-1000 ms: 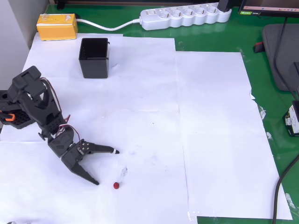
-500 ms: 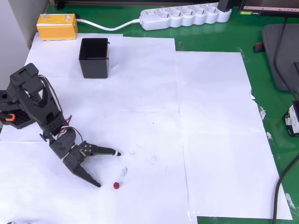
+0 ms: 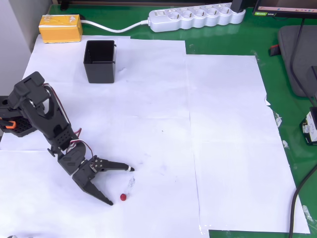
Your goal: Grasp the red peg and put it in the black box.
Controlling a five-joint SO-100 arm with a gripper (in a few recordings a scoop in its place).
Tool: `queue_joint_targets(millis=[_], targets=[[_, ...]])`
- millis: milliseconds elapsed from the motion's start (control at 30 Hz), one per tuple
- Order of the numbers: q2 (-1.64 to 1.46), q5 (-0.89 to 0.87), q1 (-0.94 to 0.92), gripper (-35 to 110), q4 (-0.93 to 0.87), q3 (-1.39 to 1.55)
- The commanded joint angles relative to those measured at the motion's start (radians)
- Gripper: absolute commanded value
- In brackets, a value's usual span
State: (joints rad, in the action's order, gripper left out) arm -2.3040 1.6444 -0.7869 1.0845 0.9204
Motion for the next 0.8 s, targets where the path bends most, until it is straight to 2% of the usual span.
queue_joint_targets(millis=[0, 767], targets=[[-0.015, 0.002, -0.011, 46, -0.015, 0.087], [-0.026, -0.006, 0.031, 46, -0.023, 0.114]])
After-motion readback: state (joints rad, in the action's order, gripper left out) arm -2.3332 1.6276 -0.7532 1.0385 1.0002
